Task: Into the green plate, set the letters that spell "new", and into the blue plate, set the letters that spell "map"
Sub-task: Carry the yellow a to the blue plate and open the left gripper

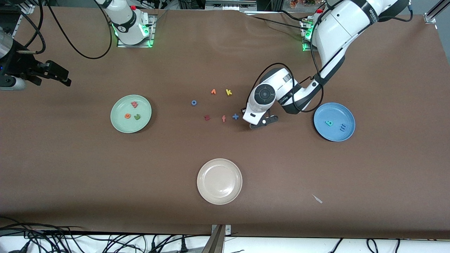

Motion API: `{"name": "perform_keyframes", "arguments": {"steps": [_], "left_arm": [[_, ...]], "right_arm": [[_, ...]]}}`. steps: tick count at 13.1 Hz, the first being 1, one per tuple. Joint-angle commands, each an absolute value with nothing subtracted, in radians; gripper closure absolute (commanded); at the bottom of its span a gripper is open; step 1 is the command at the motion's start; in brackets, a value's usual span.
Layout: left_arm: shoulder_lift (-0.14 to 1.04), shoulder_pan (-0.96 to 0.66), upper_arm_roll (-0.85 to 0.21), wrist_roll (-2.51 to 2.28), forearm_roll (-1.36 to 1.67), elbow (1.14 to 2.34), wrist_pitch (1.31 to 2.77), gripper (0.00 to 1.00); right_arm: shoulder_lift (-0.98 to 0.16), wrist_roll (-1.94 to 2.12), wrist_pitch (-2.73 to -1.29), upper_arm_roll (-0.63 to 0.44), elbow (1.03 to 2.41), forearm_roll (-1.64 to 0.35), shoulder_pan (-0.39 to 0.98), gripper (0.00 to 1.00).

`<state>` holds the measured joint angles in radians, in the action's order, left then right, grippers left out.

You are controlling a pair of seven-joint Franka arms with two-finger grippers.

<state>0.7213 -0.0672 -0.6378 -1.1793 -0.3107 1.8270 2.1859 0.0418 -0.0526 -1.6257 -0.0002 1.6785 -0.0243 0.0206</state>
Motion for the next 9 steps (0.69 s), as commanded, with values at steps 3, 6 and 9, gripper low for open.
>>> {"name": "perform_keyframes", "arguments": {"steps": [3, 6, 9], "left_arm": [[0.647, 0.257, -0.875, -0.972, -0.311, 1.836, 1.917, 0.98], [0.641, 0.503, -0.980, -0.759, -0.330, 1.835, 1.761, 0.98], [0.650, 0.615, -0.963, -0.582, -0.455, 1.851, 1.753, 0.98]], "right_arm": [[0.029, -0.041, -1.606, 0.008, 1.651, -0.020, 0.014, 0.00], [0.031, -0.041, -1.605, 0.006, 1.652, -0.020, 0.014, 0.00], [0.031, -0.041, -1.603, 0.008, 1.652, -0.020, 0.014, 0.00]]}}
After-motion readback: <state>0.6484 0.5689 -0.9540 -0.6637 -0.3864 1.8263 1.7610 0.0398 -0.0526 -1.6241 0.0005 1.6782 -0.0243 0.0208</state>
